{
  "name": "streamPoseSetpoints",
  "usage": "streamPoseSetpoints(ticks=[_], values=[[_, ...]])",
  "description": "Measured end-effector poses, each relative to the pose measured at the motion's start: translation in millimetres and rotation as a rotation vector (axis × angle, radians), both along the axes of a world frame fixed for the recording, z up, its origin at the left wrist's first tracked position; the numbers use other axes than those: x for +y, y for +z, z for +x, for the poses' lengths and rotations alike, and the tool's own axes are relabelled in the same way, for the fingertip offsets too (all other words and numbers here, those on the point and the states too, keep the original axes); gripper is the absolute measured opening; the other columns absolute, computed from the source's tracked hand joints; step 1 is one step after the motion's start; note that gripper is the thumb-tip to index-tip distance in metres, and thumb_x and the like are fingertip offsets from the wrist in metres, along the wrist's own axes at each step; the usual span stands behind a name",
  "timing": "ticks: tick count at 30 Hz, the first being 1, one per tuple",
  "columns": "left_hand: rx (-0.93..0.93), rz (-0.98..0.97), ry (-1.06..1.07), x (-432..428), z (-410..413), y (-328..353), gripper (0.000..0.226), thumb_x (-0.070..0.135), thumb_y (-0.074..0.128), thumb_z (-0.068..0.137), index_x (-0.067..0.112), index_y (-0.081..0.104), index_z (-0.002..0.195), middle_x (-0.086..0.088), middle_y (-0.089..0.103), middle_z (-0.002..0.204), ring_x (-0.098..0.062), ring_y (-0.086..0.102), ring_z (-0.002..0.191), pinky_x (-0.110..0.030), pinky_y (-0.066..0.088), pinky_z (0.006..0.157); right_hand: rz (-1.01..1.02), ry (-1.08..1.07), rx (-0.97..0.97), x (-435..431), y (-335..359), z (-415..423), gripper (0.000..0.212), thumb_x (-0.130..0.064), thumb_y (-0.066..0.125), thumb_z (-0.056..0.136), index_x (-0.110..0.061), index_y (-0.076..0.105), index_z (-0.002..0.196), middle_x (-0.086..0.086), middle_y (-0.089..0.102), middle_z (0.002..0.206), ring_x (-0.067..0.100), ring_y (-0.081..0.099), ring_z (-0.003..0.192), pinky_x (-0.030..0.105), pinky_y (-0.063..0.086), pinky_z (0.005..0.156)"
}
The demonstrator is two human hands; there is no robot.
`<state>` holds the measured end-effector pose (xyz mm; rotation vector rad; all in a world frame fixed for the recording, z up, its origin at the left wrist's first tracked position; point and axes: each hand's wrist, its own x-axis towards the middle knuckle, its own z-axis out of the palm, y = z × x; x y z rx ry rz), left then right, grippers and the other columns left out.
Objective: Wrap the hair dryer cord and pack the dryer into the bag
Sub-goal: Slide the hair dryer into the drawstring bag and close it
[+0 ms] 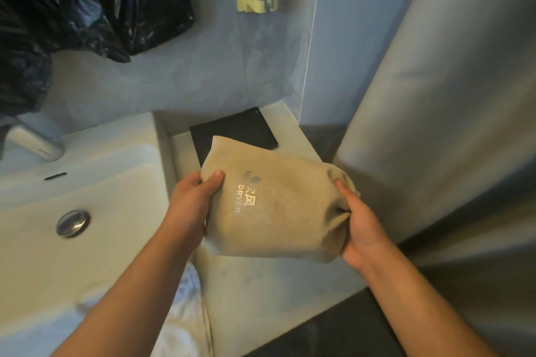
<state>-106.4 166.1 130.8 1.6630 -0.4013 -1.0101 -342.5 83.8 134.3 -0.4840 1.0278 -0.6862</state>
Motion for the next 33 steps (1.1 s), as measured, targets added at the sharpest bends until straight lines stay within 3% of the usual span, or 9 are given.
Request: streamPoseSetpoints(ticks=[3, 8, 13, 16, 19, 21, 25, 29, 33], values=[[0.014, 0.016, 0.060, -5.1, -7.0, 0.4, 0.024, 0.030, 0.061, 0.095, 0.010, 0.070, 0.106, -0.013, 0.077, 0.097, -0.035, 0.073, 0.092, -0.051, 0.057, 0.086, 0.013, 0.056, -0.013, -18.3, -0.1, -1.1, 0.023, -0.038, 0.063, 0.086, -0.020, 0.072, 0.097, 0.005, 0.078, 0.089, 0.024, 0.070, 0.088, 0.037, 0.053, 0.073], [0.006, 0.031, 0.126, -13.8, -5.7, 1.6, 0.025, 0.028, 0.059, 0.096, 0.009, 0.069, 0.109, -0.015, 0.076, 0.100, -0.035, 0.073, 0.092, -0.051, 0.057, 0.086, 0.036, 0.092, -0.033, -44.0, -6.6, 10.1, 0.020, -0.035, 0.064, 0.085, -0.018, 0.072, 0.092, 0.003, 0.078, 0.084, 0.019, 0.070, 0.081, 0.035, 0.053, 0.073], [-0.006, 0.031, 0.150, -29.2, 4.4, -5.1, 0.022, 0.028, 0.058, 0.097, 0.011, 0.070, 0.105, -0.013, 0.077, 0.098, -0.034, 0.073, 0.093, -0.051, 0.057, 0.086, 0.032, 0.116, -0.019, -69.4, -12.7, 25.2, 0.037, -0.037, 0.070, 0.070, -0.019, 0.071, 0.102, 0.005, 0.077, 0.093, 0.022, 0.070, 0.089, 0.037, 0.053, 0.078], [0.017, 0.025, 0.189, -43.5, 16.5, -18.0, 0.022, 0.029, 0.059, 0.096, 0.012, 0.070, 0.105, -0.012, 0.077, 0.098, -0.034, 0.073, 0.091, -0.048, 0.058, 0.081, 0.026, 0.125, 0.017, -85.6, -17.7, 40.2, 0.048, -0.037, 0.070, 0.071, -0.017, 0.068, 0.114, 0.007, 0.076, 0.101, 0.022, 0.071, 0.091, 0.036, 0.054, 0.074], [0.037, 0.017, 0.249, -63.0, 31.0, -34.1, 0.021, 0.028, 0.061, 0.095, 0.011, 0.067, 0.105, -0.011, 0.076, 0.096, -0.030, 0.073, 0.085, -0.043, 0.058, 0.074, 0.032, 0.123, 0.064, -107.2, -26.4, 60.0, 0.039, -0.035, 0.067, 0.081, -0.017, 0.067, 0.115, 0.007, 0.076, 0.100, 0.020, 0.073, 0.082, 0.033, 0.054, 0.067], [0.046, 0.014, 0.282, -77.2, 43.8, -49.1, 0.022, 0.029, 0.063, 0.094, 0.010, 0.066, 0.104, -0.010, 0.075, 0.096, -0.028, 0.073, 0.084, -0.043, 0.058, 0.073, 0.021, 0.117, 0.108, -124.8, -35.9, 76.7, 0.037, -0.033, 0.066, 0.084, -0.015, 0.067, 0.116, 0.011, 0.075, 0.105, 0.024, 0.072, 0.089, 0.037, 0.056, 0.074], [0.095, 0.021, 0.343, -107.6, 72.9, -78.5, 0.046, 0.045, 0.071, 0.079, 0.015, 0.062, 0.112, -0.012, 0.074, 0.104, -0.030, 0.073, 0.091, -0.054, 0.058, 0.084, -0.007, 0.119, 0.179, -164.8, -58.6, 115.7, 0.044, -0.034, 0.072, 0.075, -0.014, 0.069, 0.114, 0.012, 0.074, 0.107, 0.030, 0.069, 0.100, 0.042, 0.055, 0.085], [0.110, 0.033, 0.394, -137.2, 100.4, -104.1, 0.037, 0.038, 0.068, 0.087, 0.013, 0.062, 0.114, -0.012, 0.074, 0.104, -0.028, 0.073, 0.091, -0.049, 0.059, 0.082, -0.080, 0.158, 0.232, -207.8, -78.9, 155.3, 0.035, -0.031, 0.073, 0.081, -0.013, 0.071, 0.110, 0.013, 0.075, 0.103, 0.030, 0.070, 0.093, 0.047, 0.055, 0.089], [0.081, 0.052, 0.431, -164.3, 124.2, -121.9, 0.018, 0.031, 0.067, 0.092, 0.015, 0.063, 0.099, -0.014, 0.072, 0.100, -0.031, 0.070, 0.089, -0.049, 0.058, 0.083, -0.167, 0.230, 0.289, -250.3, -102.6, 195.1, 0.028, -0.030, 0.074, 0.081, -0.013, 0.072, 0.103, 0.013, 0.075, 0.101, 0.029, 0.070, 0.091, 0.047, 0.056, 0.088]])
